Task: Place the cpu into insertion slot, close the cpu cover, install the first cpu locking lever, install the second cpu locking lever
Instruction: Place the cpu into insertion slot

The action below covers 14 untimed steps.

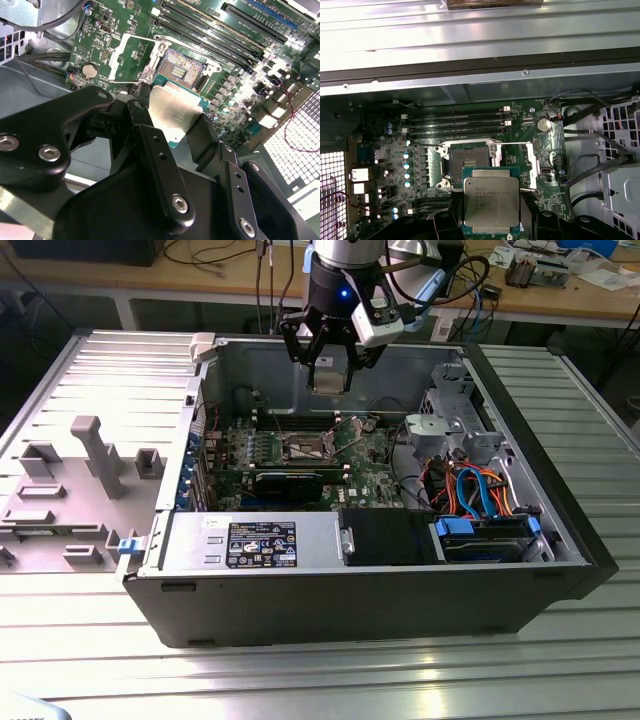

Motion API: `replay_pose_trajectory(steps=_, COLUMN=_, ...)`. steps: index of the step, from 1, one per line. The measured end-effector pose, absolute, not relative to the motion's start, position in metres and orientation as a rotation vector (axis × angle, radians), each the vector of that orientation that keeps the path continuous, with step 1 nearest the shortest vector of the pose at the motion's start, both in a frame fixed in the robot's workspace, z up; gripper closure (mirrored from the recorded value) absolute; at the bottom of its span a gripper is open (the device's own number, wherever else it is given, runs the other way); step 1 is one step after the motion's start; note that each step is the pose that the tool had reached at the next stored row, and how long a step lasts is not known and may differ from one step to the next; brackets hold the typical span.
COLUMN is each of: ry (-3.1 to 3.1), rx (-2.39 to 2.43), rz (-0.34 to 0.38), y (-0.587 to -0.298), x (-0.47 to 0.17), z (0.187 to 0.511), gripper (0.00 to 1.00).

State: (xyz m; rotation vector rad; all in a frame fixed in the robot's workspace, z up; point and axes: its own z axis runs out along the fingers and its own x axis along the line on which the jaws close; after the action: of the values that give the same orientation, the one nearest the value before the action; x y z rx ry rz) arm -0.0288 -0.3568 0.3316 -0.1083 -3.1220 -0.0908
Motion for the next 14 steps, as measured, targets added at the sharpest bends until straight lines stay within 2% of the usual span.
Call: replay_pose_trajectory(steps=14, ry=-3.121, rx=-0.14, rz=-0.091, y=-0.3568, x=-0.0288, z=0.3316, gripper=0.46)
